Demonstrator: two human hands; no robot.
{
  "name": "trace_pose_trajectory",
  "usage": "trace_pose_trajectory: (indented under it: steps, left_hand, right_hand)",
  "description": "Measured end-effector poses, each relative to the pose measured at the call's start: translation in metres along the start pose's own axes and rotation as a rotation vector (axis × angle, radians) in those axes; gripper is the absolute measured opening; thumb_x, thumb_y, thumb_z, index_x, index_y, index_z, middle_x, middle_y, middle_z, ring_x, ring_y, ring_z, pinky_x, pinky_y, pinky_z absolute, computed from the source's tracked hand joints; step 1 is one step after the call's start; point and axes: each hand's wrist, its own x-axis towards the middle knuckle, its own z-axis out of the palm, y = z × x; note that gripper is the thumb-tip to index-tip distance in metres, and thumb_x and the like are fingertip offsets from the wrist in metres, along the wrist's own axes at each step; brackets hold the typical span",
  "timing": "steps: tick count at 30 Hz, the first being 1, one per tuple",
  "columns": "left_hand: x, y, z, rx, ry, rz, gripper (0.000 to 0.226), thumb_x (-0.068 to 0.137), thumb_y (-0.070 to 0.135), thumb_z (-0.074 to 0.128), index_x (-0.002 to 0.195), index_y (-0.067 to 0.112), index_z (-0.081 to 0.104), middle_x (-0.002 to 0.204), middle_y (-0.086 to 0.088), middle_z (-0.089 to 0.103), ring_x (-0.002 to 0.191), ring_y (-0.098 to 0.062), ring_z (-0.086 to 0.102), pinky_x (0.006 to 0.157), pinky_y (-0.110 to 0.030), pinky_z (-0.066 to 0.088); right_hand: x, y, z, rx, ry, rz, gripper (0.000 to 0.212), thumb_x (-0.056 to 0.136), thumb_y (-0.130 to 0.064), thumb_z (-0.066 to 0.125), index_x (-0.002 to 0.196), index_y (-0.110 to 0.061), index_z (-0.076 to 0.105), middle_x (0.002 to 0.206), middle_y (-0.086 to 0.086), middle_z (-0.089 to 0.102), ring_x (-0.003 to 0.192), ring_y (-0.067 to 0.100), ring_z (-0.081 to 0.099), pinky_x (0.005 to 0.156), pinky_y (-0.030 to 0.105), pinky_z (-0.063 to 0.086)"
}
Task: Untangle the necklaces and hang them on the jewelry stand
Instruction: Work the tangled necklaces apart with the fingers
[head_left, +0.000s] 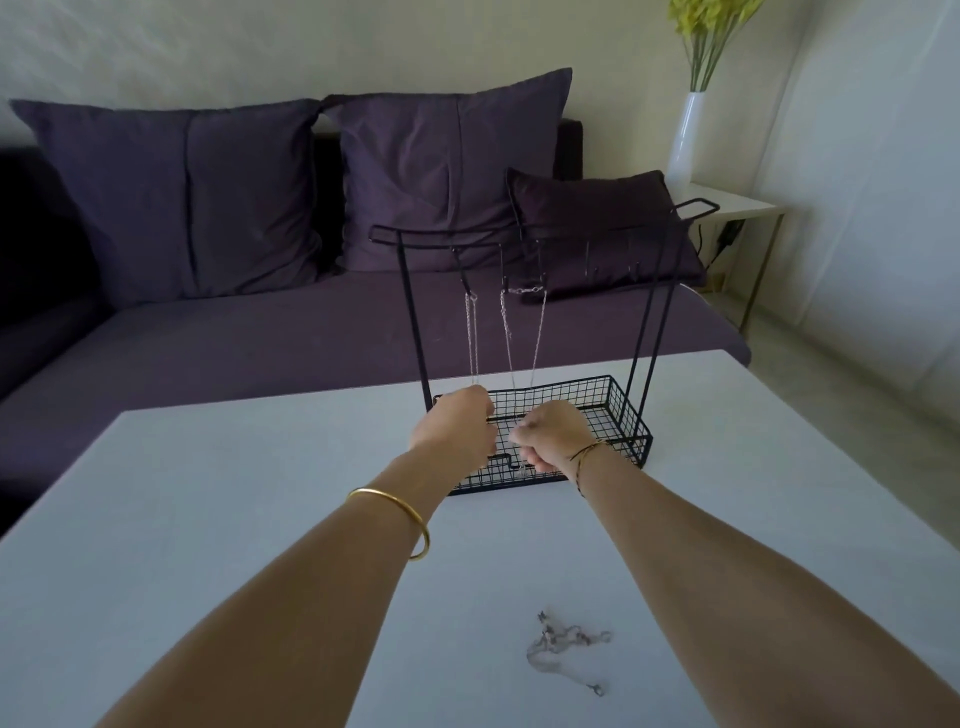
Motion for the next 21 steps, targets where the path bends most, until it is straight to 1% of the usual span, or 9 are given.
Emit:
trace_pose_trajectory:
  steps: [2,5,9,12,13,15,17,19,21]
  left_hand:
    - [0.002,-0.002,0.002,-0.032,-0.007,-0.003,0.022,0.094,0.008,0.045,0.114,0.014,0.052,0.086,-0.001,0.071,0.076,-0.017,0.070,0.071,-0.033,0.056]
    - [0.001,-0.003,0.004,-0.062,0.007,0.001,0.015,0.094,0.009,0.045,0.107,0.015,0.052,0.083,0.000,0.071,0.073,-0.015,0.070,0.067,-0.031,0.055]
    - [-0.008,-0.002,0.008,-0.113,0.001,0.004,0.009,0.094,0.008,0.045,0.092,0.016,0.050,0.080,0.000,0.071,0.066,-0.014,0.069,0.049,-0.024,0.045]
    - [-0.025,0.000,0.015,-0.126,-0.091,0.043,0.011,0.092,0.008,0.048,0.086,0.014,0.055,0.078,0.001,0.072,0.061,-0.009,0.066,0.048,-0.019,0.042]
    - [-0.033,0.000,0.021,-0.118,-0.154,0.062,0.012,0.092,0.009,0.049,0.085,0.013,0.058,0.080,0.000,0.072,0.060,-0.007,0.065,0.046,-0.016,0.041]
    - [-0.048,0.002,0.033,-0.071,-0.316,0.079,0.013,0.092,0.009,0.051,0.088,0.008,0.064,0.089,-0.004,0.073,0.066,-0.008,0.067,0.044,-0.013,0.039]
    - [-0.062,0.003,0.046,0.005,-0.424,0.095,0.017,0.089,0.007,0.052,0.095,0.001,0.068,0.099,-0.008,0.073,0.081,-0.015,0.070,0.053,-0.018,0.046]
    - [-0.077,0.003,0.058,0.073,-0.411,0.116,0.016,0.086,0.008,0.058,0.096,0.001,0.068,0.103,-0.008,0.070,0.091,-0.021,0.068,0.065,-0.026,0.051]
    - [-0.090,0.003,0.069,0.151,-0.334,0.129,0.015,0.085,0.010,0.063,0.097,0.003,0.068,0.105,-0.007,0.067,0.097,-0.024,0.064,0.077,-0.032,0.053]
  right_hand:
    - [0.006,-0.002,-0.004,0.026,0.053,-0.018,0.024,0.092,-0.009,0.055,0.085,0.012,0.066,0.057,0.010,0.059,0.047,0.019,0.053,0.058,0.028,0.054]
    - [0.011,-0.010,-0.011,0.120,0.109,-0.051,0.017,0.090,-0.005,0.059,0.077,0.006,0.064,0.050,0.007,0.058,0.039,0.016,0.054,0.043,0.025,0.049]
    - [0.007,-0.018,-0.011,0.073,0.087,-0.049,0.016,0.090,-0.004,0.060,0.075,0.000,0.062,0.063,0.012,0.061,0.048,0.021,0.056,0.056,0.035,0.057]
    - [-0.008,-0.016,-0.012,0.020,0.037,-0.022,0.009,0.087,0.003,0.060,0.095,0.001,0.065,0.071,0.013,0.058,0.048,0.018,0.053,0.058,0.034,0.056]
    - [-0.014,-0.012,-0.013,-0.005,0.025,-0.027,0.025,0.086,0.006,0.060,0.111,0.004,0.061,0.074,0.014,0.059,0.049,0.017,0.053,0.058,0.035,0.056]
    - [-0.031,-0.001,-0.016,-0.058,0.037,-0.053,0.043,0.083,0.011,0.059,0.124,0.010,0.050,0.081,0.021,0.064,0.052,0.017,0.058,0.064,0.041,0.058]
    - [-0.051,0.012,-0.020,-0.105,0.083,-0.095,0.037,0.081,0.011,0.058,0.117,0.018,0.052,0.081,0.027,0.067,0.055,0.021,0.062,0.067,0.043,0.060]
    - [-0.075,0.033,-0.023,-0.118,0.082,-0.115,0.020,0.083,0.008,0.057,0.101,0.015,0.062,0.070,0.015,0.066,0.052,0.017,0.061,0.059,0.033,0.059]
    - [-0.102,0.059,-0.024,-0.179,0.065,-0.124,0.010,0.084,0.005,0.057,0.086,0.003,0.067,0.064,0.001,0.061,0.051,0.010,0.058,0.050,0.021,0.052]
